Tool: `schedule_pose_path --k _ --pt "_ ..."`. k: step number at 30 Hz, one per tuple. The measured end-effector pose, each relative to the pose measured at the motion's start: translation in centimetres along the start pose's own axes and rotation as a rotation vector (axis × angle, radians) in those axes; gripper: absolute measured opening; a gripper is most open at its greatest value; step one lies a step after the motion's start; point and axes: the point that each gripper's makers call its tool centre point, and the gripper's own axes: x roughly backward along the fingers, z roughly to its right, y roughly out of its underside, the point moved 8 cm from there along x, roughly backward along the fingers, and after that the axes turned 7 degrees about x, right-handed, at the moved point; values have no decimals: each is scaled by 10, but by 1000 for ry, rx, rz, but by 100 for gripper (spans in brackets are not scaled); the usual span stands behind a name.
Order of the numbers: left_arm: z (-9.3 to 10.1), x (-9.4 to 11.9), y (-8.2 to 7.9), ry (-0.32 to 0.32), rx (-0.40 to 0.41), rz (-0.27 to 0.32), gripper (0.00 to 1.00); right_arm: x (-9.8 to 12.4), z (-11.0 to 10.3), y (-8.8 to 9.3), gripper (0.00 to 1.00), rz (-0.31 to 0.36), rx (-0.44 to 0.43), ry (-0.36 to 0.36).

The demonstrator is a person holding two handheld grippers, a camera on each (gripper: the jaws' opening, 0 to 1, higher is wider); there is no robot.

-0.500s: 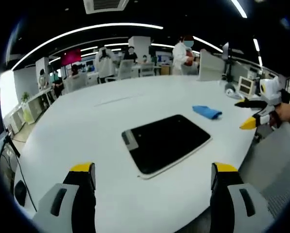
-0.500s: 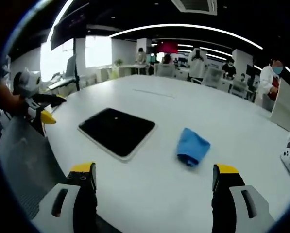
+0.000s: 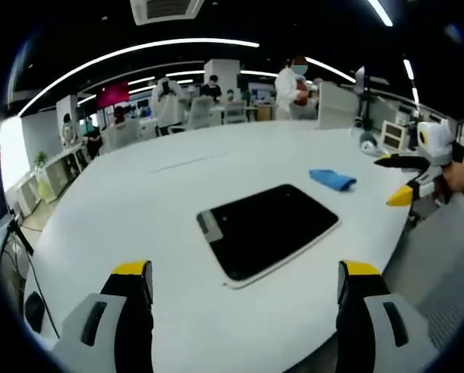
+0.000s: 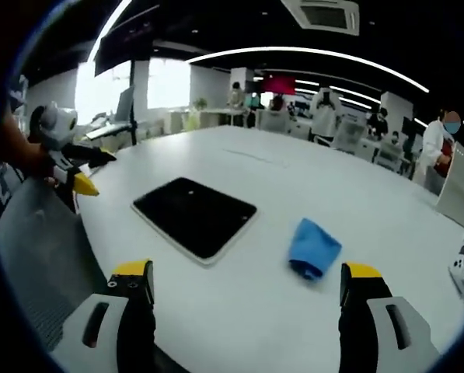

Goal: Wipe the mirror surface with the cleaning cloth until all visible marks leave the cleaned area.

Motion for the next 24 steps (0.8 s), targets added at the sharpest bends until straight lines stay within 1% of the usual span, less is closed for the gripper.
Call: schedule_pose_path --k 2,3,4,6,8,9,10,11,13,16,18,19,20,21,22,23,24 --pt "3 -3 1 12 -24 -18 99 -1 9 4 100 -27 -14 45" --pt "4 -5 3 33 -14 -31 99 -1 12 5 100 -27 -28 56" --pt "5 -5 2 46 -8 -26 99 0 14 6 100 -33 -46 73" --pt "6 -4 2 44 -7 -24 99 4 13 7 100 -26 -24 80" --pt "7 -4 1 49 -11 -15 99 5 13 8 100 -32 -19 92" --pt "4 -3 2 25 -22 -17 99 4 15 8 100 -30 -29 99" --pt "2 -2 1 19 -9 -11 99 4 16 8 100 -32 -30 100" --pt "-1 -1 -1 14 43 17 99 3 16 8 100 -30 -40 96" --pt "-5 0 0 7 50 8 97 3 12 11 100 -49 -52 81" --pt "-4 0 1 21 58 5 97 2 12 10 100 -52 -53 76" --pt "-1 0 1 38 44 5 98 1 16 9 100 -54 -82 84" --pt "-1 -1 2 36 33 -3 98 2 18 8 100 -45 -103 93" --pt "-1 -2 2 25 22 -9 98 4 20 6 100 -53 -122 107" --pt "-2 -2 2 17 15 -13 98 4 22 3 100 -59 -118 103" --pt "-5 0 4 -9 2 -25 98 5 25 -3 100 -61 -117 102" --pt "-7 0 3 -24 8 -21 97 5 28 -9 100 -57 -117 103" --pt "-10 0 2 -30 28 -12 97 4 35 -21 100 -49 -101 93"
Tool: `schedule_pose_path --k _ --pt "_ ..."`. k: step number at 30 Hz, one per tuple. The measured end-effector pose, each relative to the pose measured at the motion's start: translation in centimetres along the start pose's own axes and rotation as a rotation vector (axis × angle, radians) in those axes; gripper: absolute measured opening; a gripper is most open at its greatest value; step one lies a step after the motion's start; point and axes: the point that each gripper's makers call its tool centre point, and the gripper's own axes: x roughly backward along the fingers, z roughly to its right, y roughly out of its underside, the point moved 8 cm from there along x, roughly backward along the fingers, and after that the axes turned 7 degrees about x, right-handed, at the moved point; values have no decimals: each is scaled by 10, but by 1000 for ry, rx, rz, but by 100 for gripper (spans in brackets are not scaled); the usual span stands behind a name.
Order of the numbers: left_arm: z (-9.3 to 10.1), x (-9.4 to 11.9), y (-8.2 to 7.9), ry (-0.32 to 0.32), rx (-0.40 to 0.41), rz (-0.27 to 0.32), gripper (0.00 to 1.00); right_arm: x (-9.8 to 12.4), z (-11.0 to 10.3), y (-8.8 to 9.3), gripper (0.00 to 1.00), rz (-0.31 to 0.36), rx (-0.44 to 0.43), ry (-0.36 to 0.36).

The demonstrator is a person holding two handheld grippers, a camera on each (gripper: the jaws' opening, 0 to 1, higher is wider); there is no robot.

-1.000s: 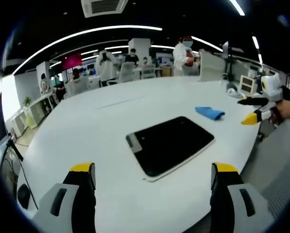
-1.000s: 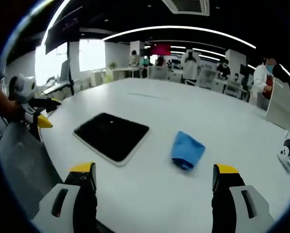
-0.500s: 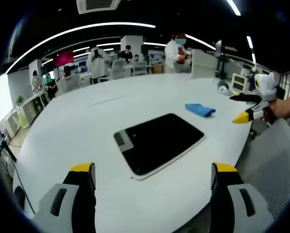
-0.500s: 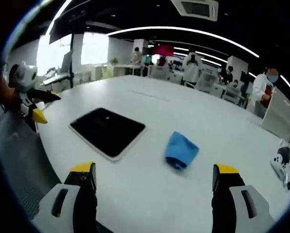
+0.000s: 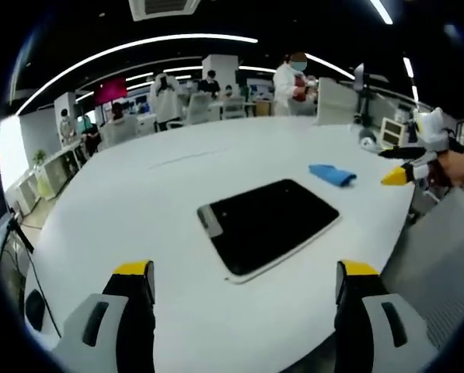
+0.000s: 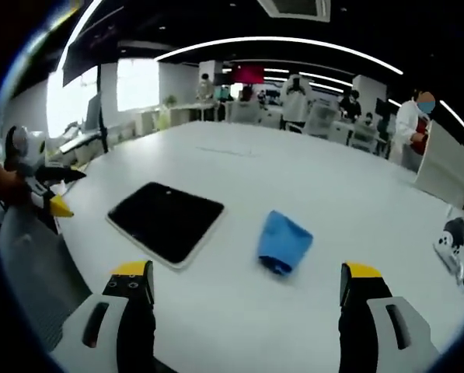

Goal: Wipe the mirror surface with the cleaning cloth until all visible marks leave the cleaned area.

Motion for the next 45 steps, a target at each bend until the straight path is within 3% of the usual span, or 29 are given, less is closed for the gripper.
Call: schedule_pose_path --k 3,8,10,12,15,17,23,26,29,31,32,34,41,45 --pt "-1 -1 3 7 27 -12 97 -4 11 -23 100 -52 7 -74" --pt "3 -2 4 26 -13 -27 97 -11 32 -59 100 -95 -51 -64" --pt "3 -2 3 28 -11 -20 97 -14 37 -67 100 -169 -127 -68" --pt "4 -3 4 28 -19 -32 97 -17 41 -72 100 -290 -220 -111" --pt "4 -3 4 26 -34 -30 96 -19 46 -84 97 -392 -307 -154" --pt "4 -3 4 20 -33 -34 96 -21 50 -88 95 -446 -288 -173" --pt "1 -4 6 2 -43 -46 96 -39 69 -121 94 -429 -222 -181" --pt "0 -4 8 -7 -49 -62 96 -43 80 -134 94 -466 -157 -164" --pt "2 -4 8 4 -55 -64 96 -48 88 -143 93 -474 -153 -165" --pt "4 -4 8 14 -64 -69 96 -52 91 -141 88 -499 -139 -174" --pt "4 -4 7 16 -67 -63 96 -53 93 -137 84 -533 -88 -170" --pt "4 -5 8 18 -68 -68 96 -58 93 -131 76 -538 -55 -138" --pt "6 -5 9 26 -77 -82 96 -75 91 -104 66 -546 -64 -139" --pt "6 -6 9 31 -69 -86 95 -83 88 -83 56 -560 -116 -158"
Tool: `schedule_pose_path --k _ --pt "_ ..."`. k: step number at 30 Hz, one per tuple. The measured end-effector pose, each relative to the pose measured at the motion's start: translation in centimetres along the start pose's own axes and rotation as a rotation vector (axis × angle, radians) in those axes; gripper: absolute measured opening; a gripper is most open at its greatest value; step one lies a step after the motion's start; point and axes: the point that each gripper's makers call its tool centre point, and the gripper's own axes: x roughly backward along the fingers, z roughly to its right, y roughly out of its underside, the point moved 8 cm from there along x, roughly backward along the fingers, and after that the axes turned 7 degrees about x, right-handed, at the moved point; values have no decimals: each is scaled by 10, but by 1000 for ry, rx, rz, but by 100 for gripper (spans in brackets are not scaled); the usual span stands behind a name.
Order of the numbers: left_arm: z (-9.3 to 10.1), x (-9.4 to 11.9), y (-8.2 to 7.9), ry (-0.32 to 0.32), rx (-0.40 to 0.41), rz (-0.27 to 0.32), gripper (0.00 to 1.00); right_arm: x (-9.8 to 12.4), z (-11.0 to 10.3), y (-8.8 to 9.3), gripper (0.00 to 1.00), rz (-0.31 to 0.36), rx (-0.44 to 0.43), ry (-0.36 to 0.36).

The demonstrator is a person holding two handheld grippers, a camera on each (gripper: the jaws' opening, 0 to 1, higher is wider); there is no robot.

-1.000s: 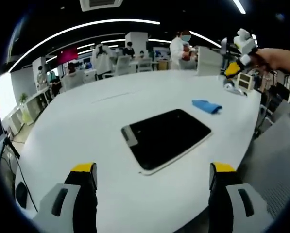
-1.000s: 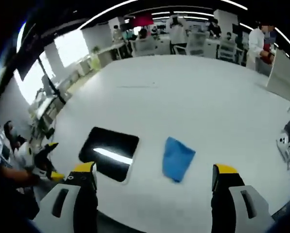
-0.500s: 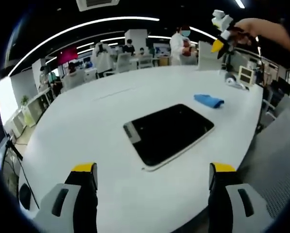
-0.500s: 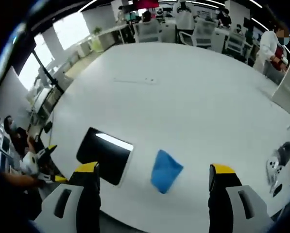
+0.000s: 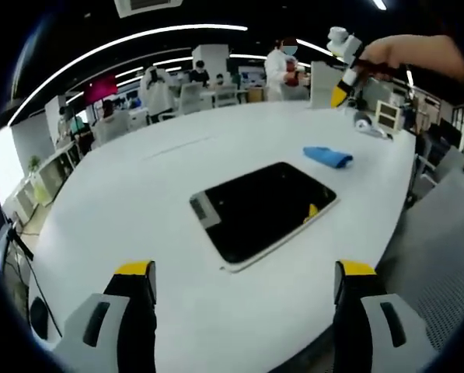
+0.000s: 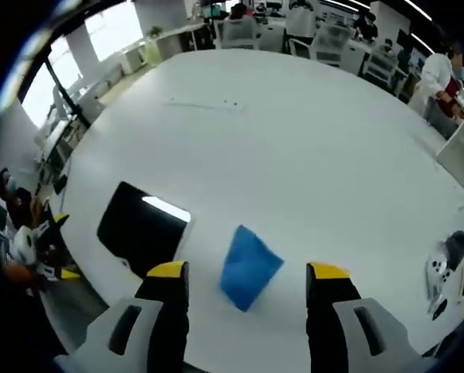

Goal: Wipe the mirror surface with the cleaning cloth until all visible marks leave the cleaned area.

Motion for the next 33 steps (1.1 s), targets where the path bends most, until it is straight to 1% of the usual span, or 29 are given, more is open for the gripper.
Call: schedule_pose_path --k 1,2,3,4,6,9,11,13,15,16,17,20,23,25,27,29,30,32,33 --pt "0 0 0 -1 -1 2 95 -7 0 3 53 24 -7 -4" --pt "0 0 0 -3 -7 -1 95 -10 0 3 51 39 -4 -7" --pt "-1 0 1 -5 -8 -9 95 -18 0 9 50 45 -16 1" --pt "0 -1 2 -9 -10 -20 94 -20 1 10 45 46 -18 4" --pt "-1 -2 3 -9 -14 -23 94 -29 -1 14 37 72 16 -2" --pt "1 -2 2 2 -15 -23 94 -43 1 21 36 77 2 13" --pt "3 -1 0 9 -36 -9 94 -50 1 24 32 78 2 24" --pt "2 -1 1 -1 -38 -16 94 -57 2 26 32 70 -4 32" --pt "-2 0 1 -13 -5 -11 94 -63 3 26 32 68 -2 35" --pt "-3 0 2 -15 0 -15 94 -67 2 27 32 66 -24 32" --pt "-2 -1 2 -12 0 -16 94 -69 1 27 32 64 -28 31" --pt "0 0 1 -7 -22 -7 94 -78 -3 31 32 49 -5 37" --pt "-2 0 1 -18 -2 -8 93 -83 -5 33 32 48 13 42" --pt "-3 0 1 -23 6 -8 93 -87 -2 34 30 60 18 53" --pt "-3 1 0 -23 11 -1 93 -92 1 36 30 58 16 48" --pt "-2 0 0 -20 0 0 93 -96 4 39 28 31 33 63" --pt "-1 0 1 -19 1 0 93 -99 5 40 26 29 40 60" --pt "-4 1 -1 -26 17 16 93 -102 5 46 20 -10 52 55" --pt "-5 2 -1 -31 27 18 93 -103 5 49 20 -26 44 62"
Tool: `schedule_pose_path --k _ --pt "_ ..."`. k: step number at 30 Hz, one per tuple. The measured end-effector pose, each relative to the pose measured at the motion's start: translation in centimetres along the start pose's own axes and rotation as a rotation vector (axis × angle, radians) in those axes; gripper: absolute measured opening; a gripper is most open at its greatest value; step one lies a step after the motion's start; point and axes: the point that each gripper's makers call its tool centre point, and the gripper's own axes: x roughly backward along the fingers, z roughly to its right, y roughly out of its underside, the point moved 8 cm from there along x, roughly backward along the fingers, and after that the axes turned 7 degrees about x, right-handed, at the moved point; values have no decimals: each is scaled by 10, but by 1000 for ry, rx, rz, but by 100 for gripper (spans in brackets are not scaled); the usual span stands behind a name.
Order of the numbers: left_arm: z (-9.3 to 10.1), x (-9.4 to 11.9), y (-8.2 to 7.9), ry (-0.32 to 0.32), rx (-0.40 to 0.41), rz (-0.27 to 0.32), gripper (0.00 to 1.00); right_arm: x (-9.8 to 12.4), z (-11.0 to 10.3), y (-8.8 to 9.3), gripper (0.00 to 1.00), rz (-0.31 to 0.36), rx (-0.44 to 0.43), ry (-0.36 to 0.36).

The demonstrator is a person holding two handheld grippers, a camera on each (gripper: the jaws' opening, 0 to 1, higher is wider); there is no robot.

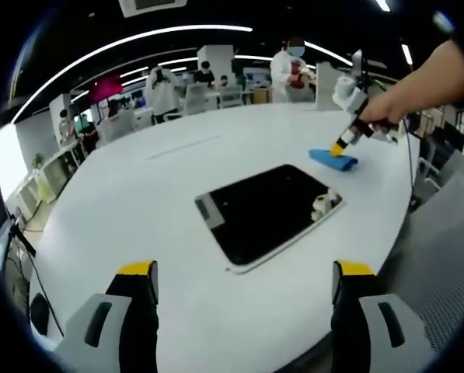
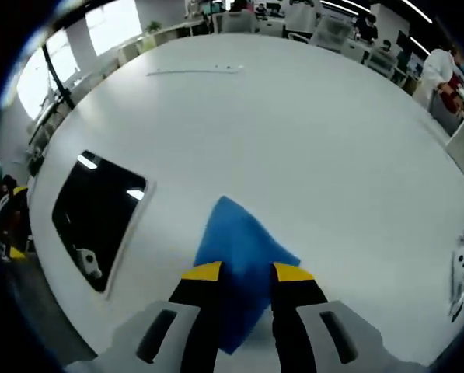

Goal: Wipe the mirror surface with the cleaning cloth until all visible marks leave the cleaned area.

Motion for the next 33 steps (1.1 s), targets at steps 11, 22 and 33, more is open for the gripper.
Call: schedule_pose_path --k 11,22,33 --pt "4 1 -2 17 28 28 96 -4 -11 -5 1 15 -24 -34" --pt "9 -2 0 71 22 3 99 -4 -11 2 0 72 -178 -18" --pt "4 4 -1 84 16 33 99 -3 -8 -2 0 40 -275 -28"
